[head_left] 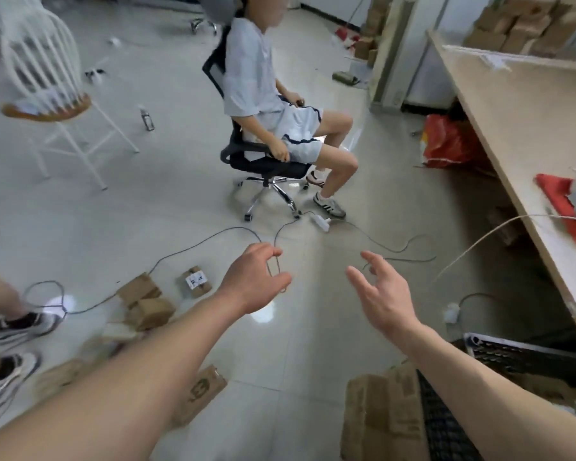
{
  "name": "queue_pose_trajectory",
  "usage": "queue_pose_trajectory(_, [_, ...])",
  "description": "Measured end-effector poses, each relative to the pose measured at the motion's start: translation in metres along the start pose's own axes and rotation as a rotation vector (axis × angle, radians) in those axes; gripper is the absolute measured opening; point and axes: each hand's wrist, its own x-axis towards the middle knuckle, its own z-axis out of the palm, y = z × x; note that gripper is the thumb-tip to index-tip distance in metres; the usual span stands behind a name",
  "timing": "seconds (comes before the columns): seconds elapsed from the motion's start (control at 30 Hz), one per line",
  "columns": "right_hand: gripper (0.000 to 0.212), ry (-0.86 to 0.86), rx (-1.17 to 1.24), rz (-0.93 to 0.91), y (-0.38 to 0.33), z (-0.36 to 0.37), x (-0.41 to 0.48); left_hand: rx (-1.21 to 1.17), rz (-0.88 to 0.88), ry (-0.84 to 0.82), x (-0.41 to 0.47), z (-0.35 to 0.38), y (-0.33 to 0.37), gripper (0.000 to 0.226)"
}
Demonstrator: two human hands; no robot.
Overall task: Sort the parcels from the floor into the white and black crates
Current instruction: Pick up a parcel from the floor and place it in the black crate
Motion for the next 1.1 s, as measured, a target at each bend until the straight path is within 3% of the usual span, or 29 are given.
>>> queue_pose_trajectory(0.1, [0.082,-0.065,0.001,-0.042,-0.049,0.043,-0.006,-0.009,-0.051,0.043,-0.018,-0.041,-0.05,0.054])
queue_pose_trajectory(0.2, [0.067,-0.136,0.007,-0.087,-0.089,0.089,-0.014,-0.033,-0.133,0.094,-0.036,-0.078,-0.099,0.057])
queue_pose_trajectory(0.4, [0.061,-0.273,-0.019,-0.177,-0.166,0.176,-0.033,-0.089,-0.258,0.207,-0.085,-0.143,-0.184,0.055])
queue_pose_trajectory(0.53, [0.078,-0.367,-0.02,-0.248,-0.208,0.228,-0.047,-0.124,-0.34,0.284,-0.117,-0.176,-0.234,0.058])
queue_pose_trajectory(0.67, [0.079,-0.454,-0.062,-0.299,-0.239,0.269,-0.057,-0.151,-0.424,0.347,-0.151,-0.2,-0.272,0.065])
queue_pose_trajectory(0.77, [0.071,-0.513,-0.074,-0.362,-0.259,0.3,-0.059,-0.149,-0.482,0.402,-0.171,-0.211,-0.301,0.058])
queue_pose_trajectory(0.93, [0.081,-0.617,-0.11,-0.44,-0.288,0.346,-0.057,-0.164,-0.604,0.489,-0.193,-0.224,-0.339,0.056])
queue_pose_trajectory(1.1, [0.078,-0.734,-0.136,-0.48,-0.314,0.39,-0.041,-0.202,-0.74,0.563,-0.205,-0.234,-0.365,0.058])
